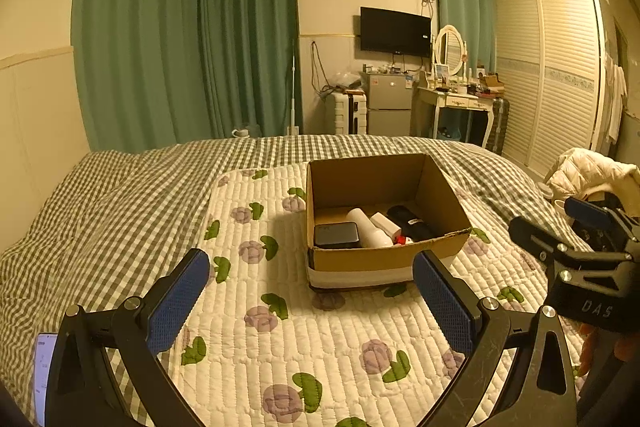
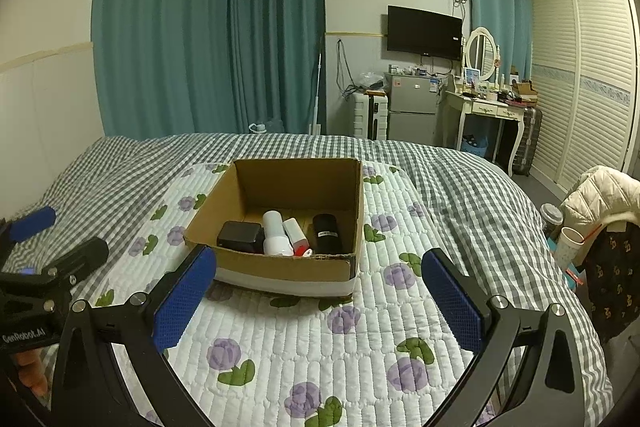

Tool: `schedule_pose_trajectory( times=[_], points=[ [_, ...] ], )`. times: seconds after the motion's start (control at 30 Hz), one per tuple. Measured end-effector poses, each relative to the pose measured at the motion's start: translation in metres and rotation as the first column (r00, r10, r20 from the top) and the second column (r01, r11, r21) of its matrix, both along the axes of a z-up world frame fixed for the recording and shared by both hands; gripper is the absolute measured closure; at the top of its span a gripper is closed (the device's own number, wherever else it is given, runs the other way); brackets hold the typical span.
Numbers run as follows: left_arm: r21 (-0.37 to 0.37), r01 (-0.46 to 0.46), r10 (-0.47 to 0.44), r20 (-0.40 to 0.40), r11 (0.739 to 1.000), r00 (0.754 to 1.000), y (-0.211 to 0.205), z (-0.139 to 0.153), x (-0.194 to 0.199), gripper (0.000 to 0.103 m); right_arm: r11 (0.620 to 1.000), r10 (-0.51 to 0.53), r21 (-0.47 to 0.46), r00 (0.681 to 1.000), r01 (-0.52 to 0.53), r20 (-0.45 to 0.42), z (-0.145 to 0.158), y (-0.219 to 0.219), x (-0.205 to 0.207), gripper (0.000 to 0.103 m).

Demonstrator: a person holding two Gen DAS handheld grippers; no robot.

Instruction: Organize rigid objects

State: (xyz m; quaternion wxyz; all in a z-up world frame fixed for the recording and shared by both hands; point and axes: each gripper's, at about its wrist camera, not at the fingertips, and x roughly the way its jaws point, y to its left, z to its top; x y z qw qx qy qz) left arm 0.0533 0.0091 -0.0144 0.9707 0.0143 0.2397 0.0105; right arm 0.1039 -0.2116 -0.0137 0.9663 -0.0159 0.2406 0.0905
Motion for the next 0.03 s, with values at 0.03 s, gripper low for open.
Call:
schedule_pose_trajectory(
  times=[0.03],
  points=[
    [0.0,-0.004,0.004,-0.001,1.0,1.0,-0.0001,-0.0002,0.0004,0.0,1.0,0.002,-0.003,1.0,-0.002,-0.003,-0.0011,0.0004,0.0002,0.0]
  ],
)
